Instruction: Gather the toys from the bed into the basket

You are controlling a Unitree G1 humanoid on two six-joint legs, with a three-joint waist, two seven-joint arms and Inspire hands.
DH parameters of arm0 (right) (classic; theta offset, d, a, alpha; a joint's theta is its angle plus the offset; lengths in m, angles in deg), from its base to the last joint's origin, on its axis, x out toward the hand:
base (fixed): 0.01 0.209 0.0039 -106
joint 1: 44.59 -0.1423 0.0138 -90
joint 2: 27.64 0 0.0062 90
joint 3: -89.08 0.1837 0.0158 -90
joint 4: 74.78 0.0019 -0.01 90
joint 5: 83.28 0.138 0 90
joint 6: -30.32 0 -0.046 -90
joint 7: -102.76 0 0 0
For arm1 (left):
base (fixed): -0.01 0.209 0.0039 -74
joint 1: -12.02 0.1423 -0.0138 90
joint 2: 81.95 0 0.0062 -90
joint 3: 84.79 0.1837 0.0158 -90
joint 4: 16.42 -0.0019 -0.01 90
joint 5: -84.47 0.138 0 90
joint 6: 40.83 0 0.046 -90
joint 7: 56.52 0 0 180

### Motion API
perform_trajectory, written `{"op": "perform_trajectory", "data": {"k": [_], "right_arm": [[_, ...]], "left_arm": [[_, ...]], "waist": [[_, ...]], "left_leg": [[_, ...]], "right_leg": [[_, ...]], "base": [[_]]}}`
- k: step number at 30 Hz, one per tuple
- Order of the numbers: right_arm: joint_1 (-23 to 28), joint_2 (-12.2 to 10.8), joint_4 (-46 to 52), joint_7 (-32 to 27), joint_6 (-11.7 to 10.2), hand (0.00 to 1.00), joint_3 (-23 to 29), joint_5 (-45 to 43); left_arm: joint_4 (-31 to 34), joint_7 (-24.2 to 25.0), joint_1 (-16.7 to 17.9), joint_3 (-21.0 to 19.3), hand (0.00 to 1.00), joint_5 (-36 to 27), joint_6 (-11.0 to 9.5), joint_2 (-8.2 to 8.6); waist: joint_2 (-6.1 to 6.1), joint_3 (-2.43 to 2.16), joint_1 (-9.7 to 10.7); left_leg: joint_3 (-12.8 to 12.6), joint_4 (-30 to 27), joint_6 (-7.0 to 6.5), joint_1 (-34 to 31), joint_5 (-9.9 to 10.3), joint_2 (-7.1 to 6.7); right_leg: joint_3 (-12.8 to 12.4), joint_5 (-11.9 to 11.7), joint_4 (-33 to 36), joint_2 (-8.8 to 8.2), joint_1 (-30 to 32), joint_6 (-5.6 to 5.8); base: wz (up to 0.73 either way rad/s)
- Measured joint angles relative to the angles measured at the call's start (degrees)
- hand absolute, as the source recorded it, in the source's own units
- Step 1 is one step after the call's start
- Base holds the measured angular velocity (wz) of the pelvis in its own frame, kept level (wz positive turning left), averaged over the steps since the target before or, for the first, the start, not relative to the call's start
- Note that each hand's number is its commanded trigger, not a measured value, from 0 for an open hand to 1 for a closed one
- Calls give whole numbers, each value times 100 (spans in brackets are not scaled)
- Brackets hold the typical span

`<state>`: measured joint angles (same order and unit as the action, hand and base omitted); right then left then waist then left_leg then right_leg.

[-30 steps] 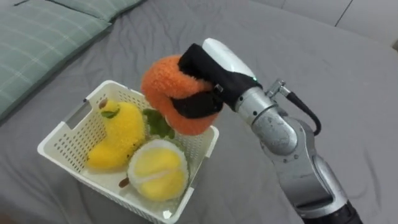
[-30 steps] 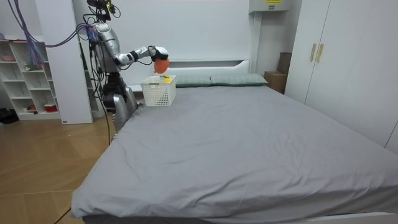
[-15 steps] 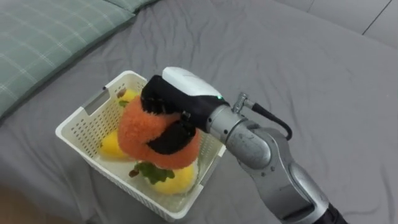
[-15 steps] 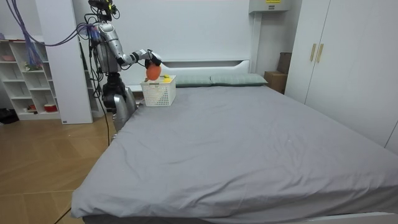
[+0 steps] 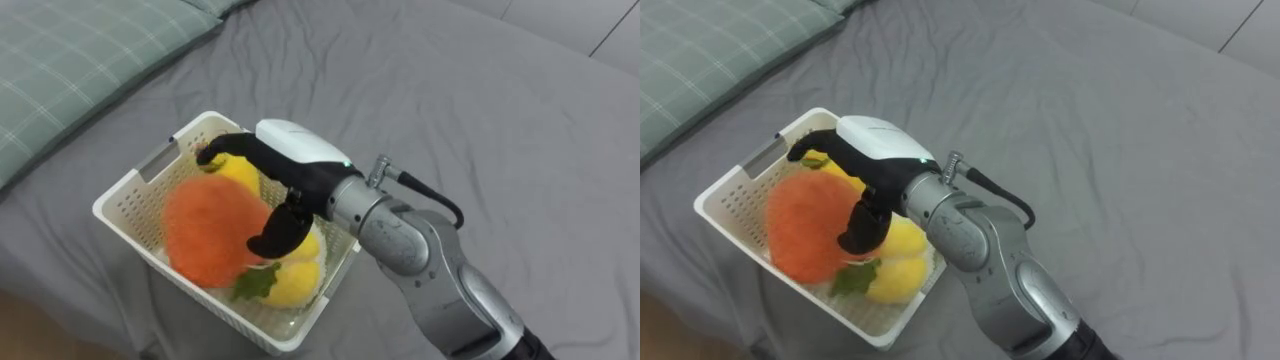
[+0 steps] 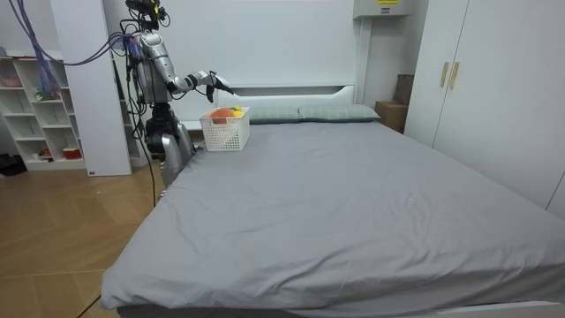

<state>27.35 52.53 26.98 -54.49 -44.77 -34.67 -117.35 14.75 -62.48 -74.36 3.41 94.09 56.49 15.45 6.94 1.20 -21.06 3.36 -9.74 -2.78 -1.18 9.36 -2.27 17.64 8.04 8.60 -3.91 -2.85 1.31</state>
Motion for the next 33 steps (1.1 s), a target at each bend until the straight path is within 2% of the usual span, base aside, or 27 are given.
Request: {"op": "perform_trajectory", "data": {"k": [12,21,27,31,33], "right_arm": [[2,9,0,0,-1,0,0,2],[2,127,0,-9,-4,0,50,3],[3,129,4,-24,-9,0,421,71],[77,128,41,-261,-215,0,893,453],[95,158,53,-441,-305,0,1099,636]], "left_arm": [[0,-6,-24,-6,0,12,3,8],[-10,-4,-32,-29,0,12,-2,15],[-99,-4,-26,-27,0,5,-1,24],[-93,2,9,-156,0,1,-31,28],[-138,2,55,-273,0,-66,-73,14]], "waist": [[-3,0,19],[-10,5,45],[-15,9,98],[-37,24,229],[-52,28,230]], "left_leg": [[-1,0,0,0,-1,-2],[-5,9,1,71,-4,-3],[-2,7,1,114,-6,-5],[-23,6,1,129,-6,-3],[-162,36,2,187,-4,22]], "right_leg": [[-10,0,-2,1,-1,0],[-39,0,-2,1,-36,0],[-28,0,-2,-3,-83,0],[-68,0,3,0,-103,0],[-177,0,4,13,-104,0]], "base": [[0],[0],[0],[-4],[-24]]}}
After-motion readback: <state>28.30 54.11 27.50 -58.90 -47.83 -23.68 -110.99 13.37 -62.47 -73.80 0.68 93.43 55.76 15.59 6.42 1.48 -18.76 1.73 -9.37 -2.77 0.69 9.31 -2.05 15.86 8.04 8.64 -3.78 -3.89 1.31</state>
